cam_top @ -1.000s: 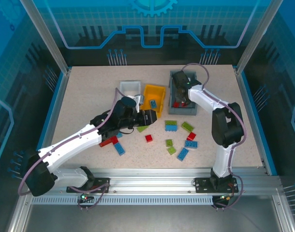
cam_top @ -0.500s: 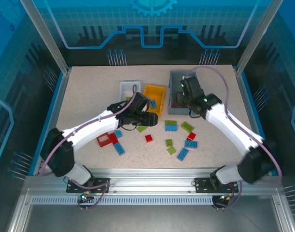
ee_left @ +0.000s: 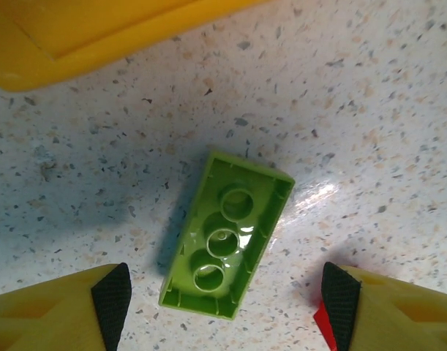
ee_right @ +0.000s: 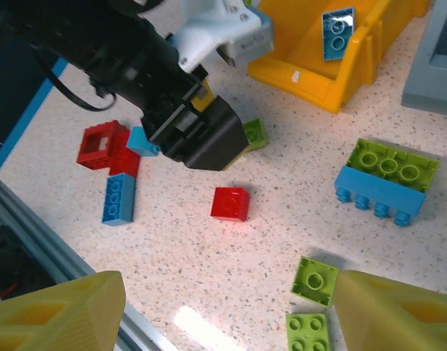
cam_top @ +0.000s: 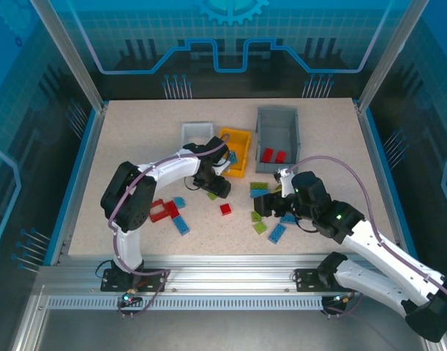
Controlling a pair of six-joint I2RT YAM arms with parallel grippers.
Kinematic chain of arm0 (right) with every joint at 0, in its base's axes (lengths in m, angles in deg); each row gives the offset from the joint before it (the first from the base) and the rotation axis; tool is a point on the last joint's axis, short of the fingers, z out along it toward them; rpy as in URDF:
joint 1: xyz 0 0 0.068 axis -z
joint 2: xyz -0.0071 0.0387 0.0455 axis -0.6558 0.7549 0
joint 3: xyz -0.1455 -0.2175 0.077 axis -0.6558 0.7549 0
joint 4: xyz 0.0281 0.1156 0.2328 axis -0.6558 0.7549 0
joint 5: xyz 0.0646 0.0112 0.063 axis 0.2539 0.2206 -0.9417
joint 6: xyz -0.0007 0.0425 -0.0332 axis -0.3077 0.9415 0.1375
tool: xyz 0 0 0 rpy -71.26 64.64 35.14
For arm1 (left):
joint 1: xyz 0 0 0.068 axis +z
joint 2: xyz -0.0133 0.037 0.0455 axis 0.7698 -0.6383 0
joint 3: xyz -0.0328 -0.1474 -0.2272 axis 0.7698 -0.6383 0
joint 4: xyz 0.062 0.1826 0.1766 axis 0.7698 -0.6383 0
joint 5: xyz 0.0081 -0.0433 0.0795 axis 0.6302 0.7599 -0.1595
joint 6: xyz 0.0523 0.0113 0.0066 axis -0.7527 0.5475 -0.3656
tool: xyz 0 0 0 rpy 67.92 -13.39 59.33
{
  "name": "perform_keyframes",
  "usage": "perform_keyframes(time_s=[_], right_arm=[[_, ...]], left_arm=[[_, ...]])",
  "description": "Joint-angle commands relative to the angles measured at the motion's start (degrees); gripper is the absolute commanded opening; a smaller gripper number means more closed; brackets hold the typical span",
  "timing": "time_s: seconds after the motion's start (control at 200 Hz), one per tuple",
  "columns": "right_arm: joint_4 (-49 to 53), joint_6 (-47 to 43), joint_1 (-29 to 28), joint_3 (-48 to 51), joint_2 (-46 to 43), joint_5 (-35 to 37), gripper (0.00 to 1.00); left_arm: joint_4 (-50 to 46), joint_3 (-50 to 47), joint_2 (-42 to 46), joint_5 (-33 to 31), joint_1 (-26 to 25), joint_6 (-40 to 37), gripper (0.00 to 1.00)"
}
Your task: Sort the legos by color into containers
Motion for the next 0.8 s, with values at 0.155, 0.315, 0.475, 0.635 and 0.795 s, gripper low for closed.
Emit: perform_keyframes(time_s=[0.155,0.315,0.475,0.635,0.795], right_arm=[[-1.3,1.7,-0.8,-1.8,1.7,-0.8,0.76],[-2.3,2.4,-0.8,-1.6,2.5,-0.9,0.74],[-2.3,2.7,-0.8,-1.0,1.8,-0.2,0.73],[-2.5,2.6,-0.8,-1.1,1.9,0.0,0.73],[-2.8,2.3,-0.8,-1.6,2.3,0.0,0.73]], left_arm=[[0.1,0.7,-3.0,2.2,0.3,-3.4,0.68],[1.5,0.0,-3.9,1.4,0.2,-2.3,0.59],[3.6,-2.3,-3.1,-0.5,-0.7,-1.0,0.45],[7.0,-7.0,1.3,-3.1,-1.9,1.9,0.37],[8.1,-10.8,6.4,-4.6,-1.9,4.4,0.34]])
